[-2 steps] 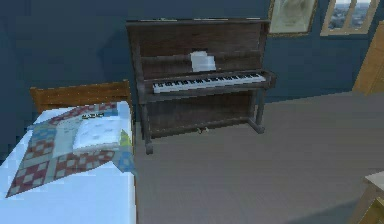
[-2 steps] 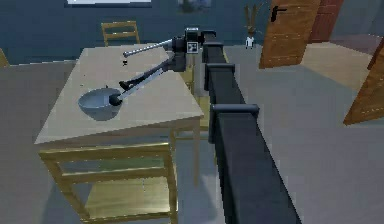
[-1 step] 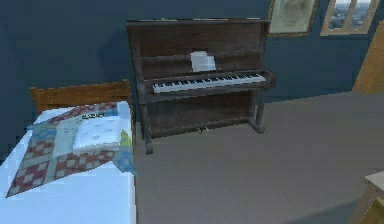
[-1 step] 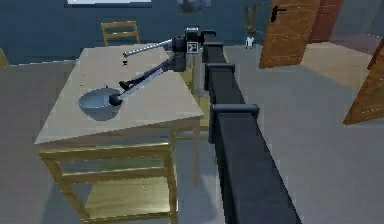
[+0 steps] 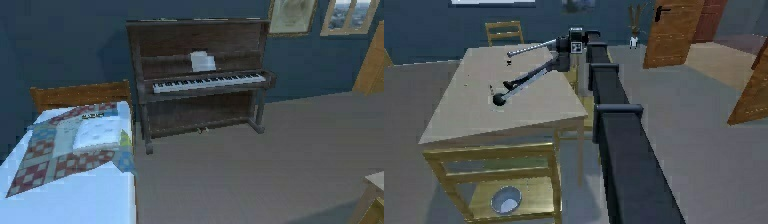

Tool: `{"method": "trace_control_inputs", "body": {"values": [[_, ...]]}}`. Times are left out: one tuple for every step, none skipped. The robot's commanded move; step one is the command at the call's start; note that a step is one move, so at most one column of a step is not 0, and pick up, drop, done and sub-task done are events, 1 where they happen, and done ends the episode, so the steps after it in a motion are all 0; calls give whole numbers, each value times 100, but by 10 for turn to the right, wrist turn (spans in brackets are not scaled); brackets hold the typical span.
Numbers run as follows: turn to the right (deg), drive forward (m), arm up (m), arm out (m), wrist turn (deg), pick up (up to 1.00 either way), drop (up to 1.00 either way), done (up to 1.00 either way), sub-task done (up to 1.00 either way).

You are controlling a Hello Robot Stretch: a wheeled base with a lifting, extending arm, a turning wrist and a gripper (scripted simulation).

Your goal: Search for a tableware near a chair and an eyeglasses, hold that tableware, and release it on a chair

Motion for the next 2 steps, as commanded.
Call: {"method": "trace_control_inputs", "body": {"values": [[0,0,0,-10,0,0,0,0,0],[0,0,0,0,0,0,0,100,0]]}}
